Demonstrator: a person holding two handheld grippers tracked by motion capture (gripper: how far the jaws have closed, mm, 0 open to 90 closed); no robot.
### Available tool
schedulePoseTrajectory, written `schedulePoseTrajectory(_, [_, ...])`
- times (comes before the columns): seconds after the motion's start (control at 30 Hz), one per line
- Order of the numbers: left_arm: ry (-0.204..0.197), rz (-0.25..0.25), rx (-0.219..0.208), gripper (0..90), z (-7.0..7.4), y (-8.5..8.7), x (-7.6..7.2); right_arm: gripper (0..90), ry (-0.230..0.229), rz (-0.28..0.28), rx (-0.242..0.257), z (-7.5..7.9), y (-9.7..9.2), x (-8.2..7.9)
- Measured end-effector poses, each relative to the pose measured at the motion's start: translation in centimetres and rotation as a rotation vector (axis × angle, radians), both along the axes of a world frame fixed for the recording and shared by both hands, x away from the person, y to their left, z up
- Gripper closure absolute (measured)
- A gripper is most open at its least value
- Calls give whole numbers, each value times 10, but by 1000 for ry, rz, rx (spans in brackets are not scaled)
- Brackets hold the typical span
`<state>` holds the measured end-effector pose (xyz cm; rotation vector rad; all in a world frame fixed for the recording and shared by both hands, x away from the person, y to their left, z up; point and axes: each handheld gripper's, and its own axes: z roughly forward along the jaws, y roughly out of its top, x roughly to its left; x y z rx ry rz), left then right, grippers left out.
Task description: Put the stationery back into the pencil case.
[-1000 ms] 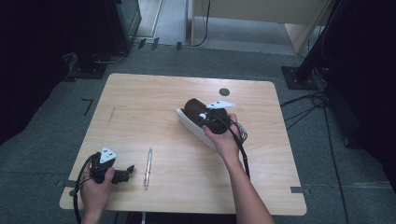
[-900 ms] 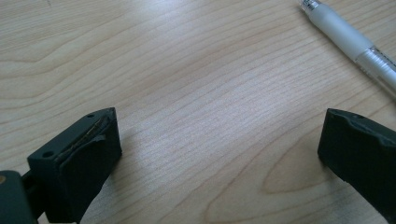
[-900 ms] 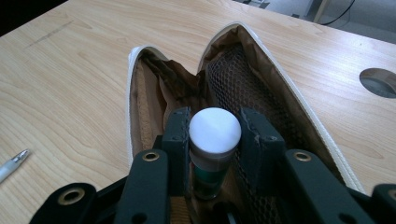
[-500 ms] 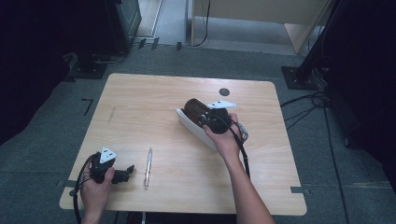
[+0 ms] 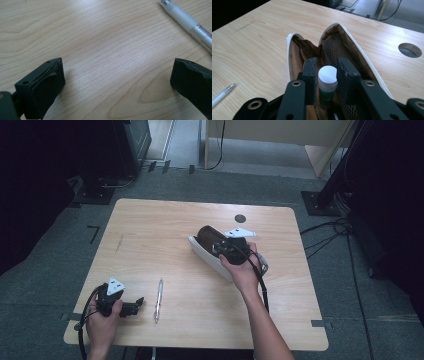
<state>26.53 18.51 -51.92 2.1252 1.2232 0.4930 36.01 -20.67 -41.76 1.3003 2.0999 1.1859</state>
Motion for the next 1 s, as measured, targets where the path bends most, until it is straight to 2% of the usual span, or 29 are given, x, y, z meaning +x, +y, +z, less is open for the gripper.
schedulePoseTrajectory(0.13, [0,4,4,0,0,-1,-1,641,-13,4,8,3,-2,-7])
schedulePoseTrajectory(0.27, [11,10,-21,0,4,-2,-4,555,-29,2,22,6,-3,-18])
schedulePoseTrajectory(0.4, [5,23,-73,0,9,-4,-8,481,-46,3,27,11,-4,-30])
schedulePoseTrajectory(0.47, [-2,26,-113,0,12,-7,-11,457,-50,14,41,13,-6,-37])
schedulePoseTrajectory(0.53, [-17,24,-125,0,16,-12,-15,433,-50,22,58,14,-9,-44])
schedulePoseTrajectory(0.6, [-26,17,-138,0,19,-18,-18,388,-47,29,73,14,-12,-51])
schedulePoseTrajectory(0.67, [-21,-12,-160,0,21,-23,-20,373,-46,38,84,12,-16,-58])
schedulePoseTrajectory(0.77, [-4,-33,-145,0,20,-36,-20,331,-40,26,88,9,-21,-67])
schedulePoseTrajectory(0.87, [19,-58,-150,0,19,-48,-20,290,-36,8,74,7,-26,-74])
schedulePoseTrajectory(1.0, [20,-81,-145,0,20,-59,-23,255,-36,12,65,5,-30,-84])
